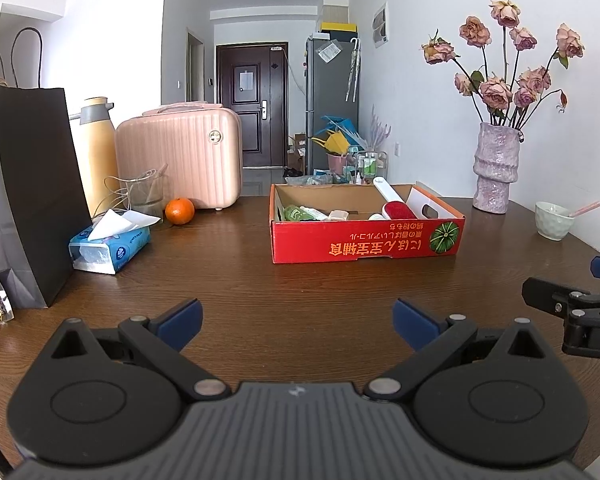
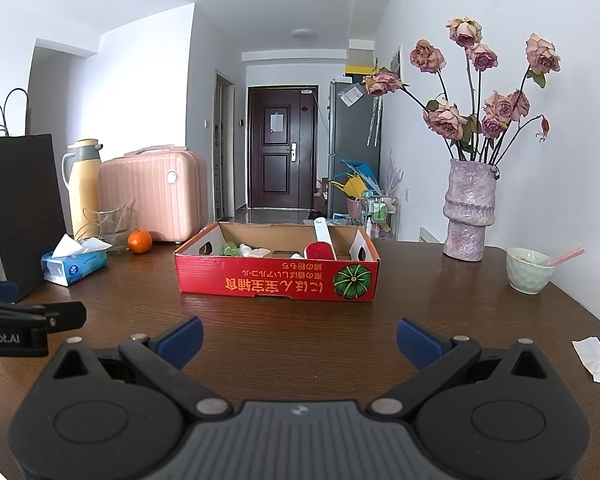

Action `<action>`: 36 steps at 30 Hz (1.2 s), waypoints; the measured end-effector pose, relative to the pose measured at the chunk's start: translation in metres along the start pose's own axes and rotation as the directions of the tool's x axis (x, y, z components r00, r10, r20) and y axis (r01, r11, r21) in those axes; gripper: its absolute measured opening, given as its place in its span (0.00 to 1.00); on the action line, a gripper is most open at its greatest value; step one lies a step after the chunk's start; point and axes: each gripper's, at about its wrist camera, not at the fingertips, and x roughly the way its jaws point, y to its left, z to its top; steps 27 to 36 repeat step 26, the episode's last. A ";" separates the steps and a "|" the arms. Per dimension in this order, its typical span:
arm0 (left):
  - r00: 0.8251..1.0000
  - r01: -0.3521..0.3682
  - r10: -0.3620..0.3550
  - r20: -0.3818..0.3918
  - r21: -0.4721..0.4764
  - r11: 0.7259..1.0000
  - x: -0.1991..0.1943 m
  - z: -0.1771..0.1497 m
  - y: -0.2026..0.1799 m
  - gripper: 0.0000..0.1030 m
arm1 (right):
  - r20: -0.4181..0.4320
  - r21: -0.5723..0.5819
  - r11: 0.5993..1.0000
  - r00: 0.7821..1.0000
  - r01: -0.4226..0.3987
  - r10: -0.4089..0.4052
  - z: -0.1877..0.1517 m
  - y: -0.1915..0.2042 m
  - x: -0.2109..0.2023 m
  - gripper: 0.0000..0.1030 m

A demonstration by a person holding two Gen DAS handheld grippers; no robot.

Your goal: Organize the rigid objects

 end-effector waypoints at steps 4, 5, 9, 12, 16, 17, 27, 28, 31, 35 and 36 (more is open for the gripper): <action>1.000 -0.001 0.001 0.002 0.000 1.000 -0.001 0.001 0.000 1.00 | -0.001 -0.004 1.000 1.000 -0.001 0.001 0.001 0.000 0.000 1.00; 1.000 -0.001 0.001 0.002 0.000 1.000 -0.001 0.001 0.000 1.00 | -0.001 -0.004 1.000 1.000 -0.001 0.001 0.001 0.001 0.000 1.00; 1.000 -0.003 0.003 0.002 0.000 1.000 -0.003 0.002 0.000 1.00 | -0.001 -0.004 1.000 1.000 -0.001 0.001 0.002 0.001 0.000 1.00; 1.000 -0.006 0.006 0.004 0.001 1.000 -0.003 0.002 0.000 1.00 | -0.002 -0.005 1.000 1.000 -0.001 0.001 0.001 0.001 0.000 1.00; 1.000 -0.005 0.005 0.003 0.000 1.000 -0.002 0.000 0.000 1.00 | -0.006 -0.007 1.000 1.000 -0.001 0.001 -0.001 0.002 0.000 1.00; 1.000 -0.005 0.005 0.003 0.000 1.000 -0.002 0.000 0.000 1.00 | -0.008 -0.007 1.000 1.000 -0.001 0.001 -0.001 0.001 0.001 1.00; 1.000 -0.003 0.003 0.005 -0.013 1.000 0.002 -0.003 0.002 1.00 | -0.012 -0.011 1.000 1.000 -0.003 0.003 -0.003 0.001 0.002 1.00; 1.000 -0.003 0.003 0.005 -0.013 1.000 0.002 -0.003 0.002 1.00 | -0.012 -0.011 1.000 1.000 -0.003 0.003 -0.003 0.001 0.002 1.00; 1.000 -0.003 0.003 0.005 -0.013 1.000 0.002 -0.003 0.002 1.00 | -0.012 -0.011 1.000 1.000 -0.003 0.003 -0.003 0.001 0.002 1.00; 1.000 -0.003 0.003 0.005 -0.013 1.000 0.002 -0.003 0.002 1.00 | -0.012 -0.011 1.000 1.000 -0.003 0.003 -0.003 0.001 0.002 1.00; 1.000 -0.003 0.003 0.005 -0.013 1.000 0.002 -0.003 0.002 1.00 | -0.012 -0.011 1.000 1.000 -0.003 0.003 -0.003 0.001 0.002 1.00</action>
